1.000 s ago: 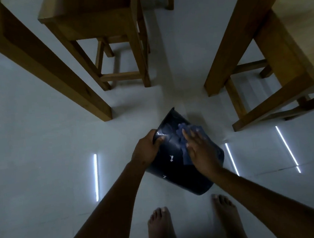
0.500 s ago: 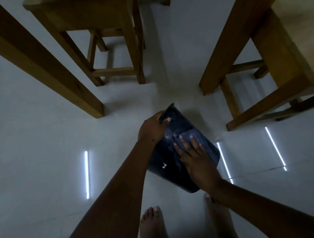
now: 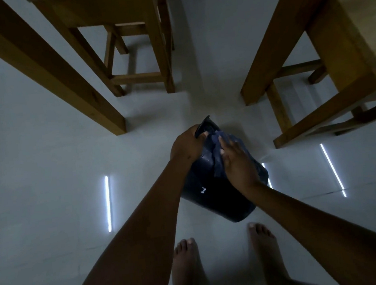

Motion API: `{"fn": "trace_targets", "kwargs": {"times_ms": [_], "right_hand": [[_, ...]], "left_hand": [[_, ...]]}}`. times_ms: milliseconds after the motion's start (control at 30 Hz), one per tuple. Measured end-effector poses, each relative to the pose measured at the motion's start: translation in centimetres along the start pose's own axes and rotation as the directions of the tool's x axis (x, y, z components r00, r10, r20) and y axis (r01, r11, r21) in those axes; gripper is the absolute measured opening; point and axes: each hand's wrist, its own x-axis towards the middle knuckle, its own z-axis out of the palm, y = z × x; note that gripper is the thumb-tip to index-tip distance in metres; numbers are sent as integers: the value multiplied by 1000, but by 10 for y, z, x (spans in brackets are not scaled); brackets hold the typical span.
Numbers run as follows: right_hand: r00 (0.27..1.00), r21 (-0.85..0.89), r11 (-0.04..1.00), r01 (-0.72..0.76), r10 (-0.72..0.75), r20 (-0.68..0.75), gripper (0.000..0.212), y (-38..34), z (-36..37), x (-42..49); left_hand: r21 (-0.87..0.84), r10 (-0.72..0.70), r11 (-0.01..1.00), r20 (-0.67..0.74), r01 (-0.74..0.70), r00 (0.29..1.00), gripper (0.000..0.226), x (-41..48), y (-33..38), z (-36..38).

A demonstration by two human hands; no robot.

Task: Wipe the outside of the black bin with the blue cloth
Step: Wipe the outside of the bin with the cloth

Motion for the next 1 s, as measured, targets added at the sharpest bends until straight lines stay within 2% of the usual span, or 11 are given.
{"fn": "trace_targets", "kwargs": {"times_ms": [200,367,467,500,533,600,633,700,867,967,1000], "right_hand": [[958,-138,948,286,-288,5,55,-10,8,-42],[999,5,999,45,-45,1,51,5,-6,10],[988,300,944,-140,151,-15,51,15,-4,1],[986,335,937,-99,137,-94,51,13,-4,-10],[992,218,976,-29,55,-114,52,7,-3,-22],[991,180,974,135,-137,1,56,2,12,-52],[977,64,977,205,-208,52,54,-1,14,-61],[952,11,952,307,-307,-10,54,-8,6,-55],[993,186,980,70,-87,84,56,10,2,-27],[972,-49,975,217,-211,104,63,6,21,-63],[966,-37,969,245,-241,99,65,2,26,-72]], "left_hand": [[-36,-14,999,-2,14,1000,37,-2,-7,1],[-60,71,996,7,-70,997,34,-5,3,-5],[-31,129,991,41,-128,991,34,-33,-20,-19],[11,135,991,31,-135,990,35,-39,-26,-20],[51,140,989,9,-140,990,35,-42,-29,-19],[94,143,986,-11,-141,990,33,-36,-21,-13],[111,127,986,-5,-126,992,32,-31,-15,-10],[131,97,987,7,-97,995,29,-21,-5,-4],[132,38,990,31,-42,999,25,-8,-1,-4],[115,11,993,-6,-11,1000,23,-10,-8,-3],[104,-2,995,-2,2,1000,24,-10,-6,-2]]}}
